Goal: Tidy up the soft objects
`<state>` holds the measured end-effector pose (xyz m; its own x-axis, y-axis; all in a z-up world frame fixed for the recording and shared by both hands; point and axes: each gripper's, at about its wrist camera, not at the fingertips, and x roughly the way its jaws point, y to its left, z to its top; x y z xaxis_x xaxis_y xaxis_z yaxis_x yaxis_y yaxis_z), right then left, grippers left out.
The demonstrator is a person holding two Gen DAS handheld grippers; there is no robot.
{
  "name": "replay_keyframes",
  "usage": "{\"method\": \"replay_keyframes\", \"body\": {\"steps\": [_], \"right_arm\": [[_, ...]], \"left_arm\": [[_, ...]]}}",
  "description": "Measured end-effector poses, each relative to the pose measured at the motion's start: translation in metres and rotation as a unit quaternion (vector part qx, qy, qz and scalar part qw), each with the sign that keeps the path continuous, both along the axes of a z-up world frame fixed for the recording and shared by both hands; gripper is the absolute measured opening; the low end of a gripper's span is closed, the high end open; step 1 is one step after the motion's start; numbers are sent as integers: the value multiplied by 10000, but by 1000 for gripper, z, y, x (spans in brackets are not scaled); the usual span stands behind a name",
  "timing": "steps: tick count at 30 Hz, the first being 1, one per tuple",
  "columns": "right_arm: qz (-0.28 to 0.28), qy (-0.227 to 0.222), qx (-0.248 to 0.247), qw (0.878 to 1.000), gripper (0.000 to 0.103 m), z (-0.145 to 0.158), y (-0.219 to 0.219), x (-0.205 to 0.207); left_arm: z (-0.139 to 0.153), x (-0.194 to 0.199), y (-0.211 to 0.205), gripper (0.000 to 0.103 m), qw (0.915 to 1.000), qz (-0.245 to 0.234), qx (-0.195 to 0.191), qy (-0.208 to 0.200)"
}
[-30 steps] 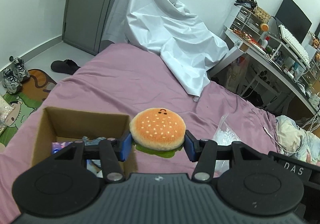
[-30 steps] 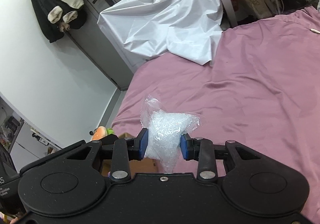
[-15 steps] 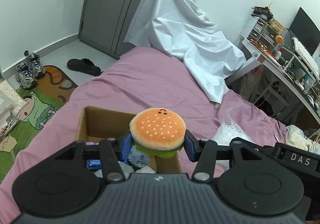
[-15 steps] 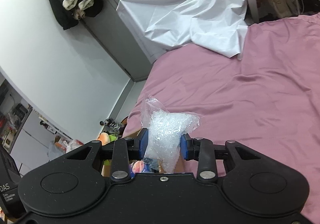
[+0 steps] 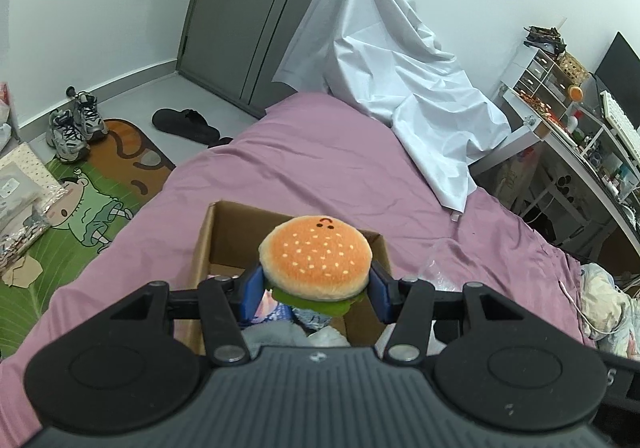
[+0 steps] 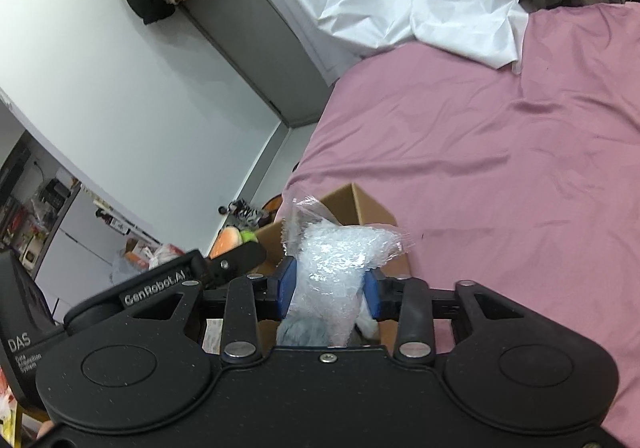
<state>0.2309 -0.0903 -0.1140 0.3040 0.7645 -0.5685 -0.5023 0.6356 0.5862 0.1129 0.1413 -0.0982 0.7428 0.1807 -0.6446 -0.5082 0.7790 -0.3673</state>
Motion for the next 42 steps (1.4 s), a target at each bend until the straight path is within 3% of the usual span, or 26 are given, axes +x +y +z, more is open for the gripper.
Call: {"method": "replay_keyframes", "body": {"steps": [4,9,24,29,33,42], "right_arm": [[-64,25,71,10000,57,0,-8,-1],[-257,98,71,9996,63,-2,-20,3],[-514,203,-156,9983,67,-19,-42,23],[-549,215,-202,9981,67,-21,-46,26],[-606,252,-197,9976,67,-23,-53,28],[-694,295,-137,9971,68,-20,-67,28]], "left_arm": [[-1,-3,1,52,10000,-1,14,28],[-2,2,-3,52,9999,-91,-24,45],[-16,25,-13,54,9992,-281,-221,151],[-20,33,-11,61,9986,-276,-405,173],[-20,33,-11,75,9985,-211,-477,147],[-9,23,-16,77,9989,-220,-384,176]]}}
